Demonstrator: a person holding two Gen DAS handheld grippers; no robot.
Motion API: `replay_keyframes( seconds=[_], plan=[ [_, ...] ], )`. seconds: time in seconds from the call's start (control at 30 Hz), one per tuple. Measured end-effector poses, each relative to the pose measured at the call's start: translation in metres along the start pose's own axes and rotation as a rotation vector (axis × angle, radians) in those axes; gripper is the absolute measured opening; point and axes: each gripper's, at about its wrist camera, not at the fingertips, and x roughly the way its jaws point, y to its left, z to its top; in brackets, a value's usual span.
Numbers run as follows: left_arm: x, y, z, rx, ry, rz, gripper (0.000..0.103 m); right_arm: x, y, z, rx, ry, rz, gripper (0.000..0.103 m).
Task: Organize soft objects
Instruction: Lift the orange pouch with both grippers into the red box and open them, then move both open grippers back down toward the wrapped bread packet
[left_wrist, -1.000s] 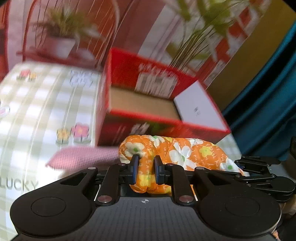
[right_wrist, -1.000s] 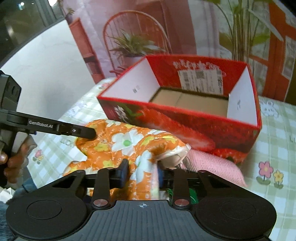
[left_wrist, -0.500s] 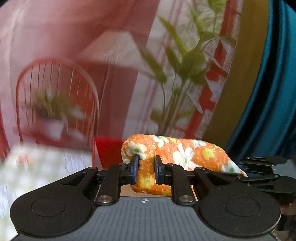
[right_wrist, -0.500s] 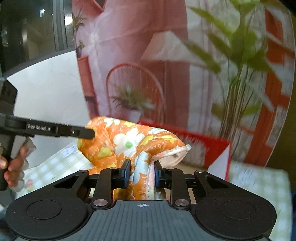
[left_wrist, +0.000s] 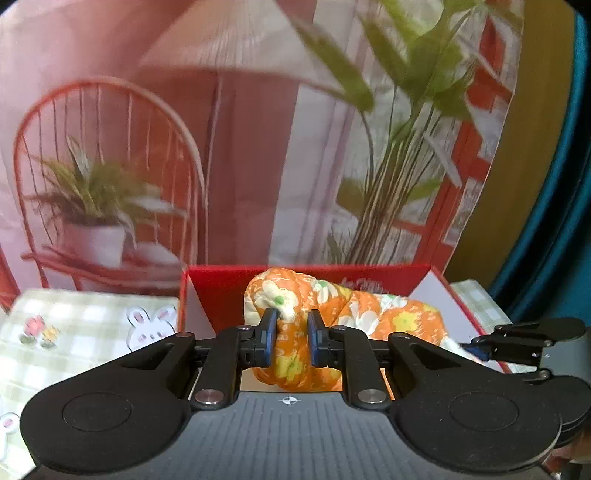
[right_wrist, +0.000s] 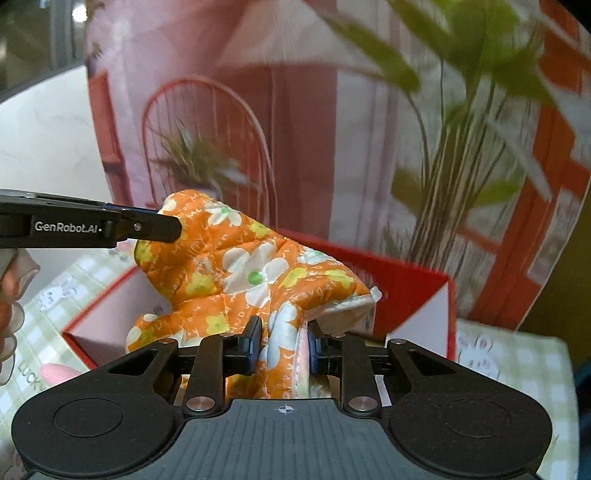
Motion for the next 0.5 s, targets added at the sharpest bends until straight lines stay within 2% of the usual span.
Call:
replay_keyframes(
  seconds=[0.23,0.3,0.4,0.47,0.5],
  plan=[
    [0.026,0.003,-0.011,0.011,0.093,-0.034,0.019,0.027,-0.012,-0.018,0.054,0.113,-0.024,0.024],
    [0.028,0.001,-0.013,0.026,0.109,-0.029,0.023,0.029,-0.014,-0.021,0.069,0.126,-0.04,0.031],
    [0.021,0.0,-0.013,0.046,0.108,-0.005,0.038,0.023,-0.012,-0.025,0.081,0.123,-0.089,0.036],
    [0.01,0.001,-0.013,0.049,0.094,-0.005,0.041,0.015,-0.011,-0.027,0.089,0.109,-0.1,0.051],
    [0.005,0.0,-0.013,0.053,0.092,-0.004,0.043,0.011,-0.011,-0.027,0.088,0.096,-0.102,0.054]
  ],
)
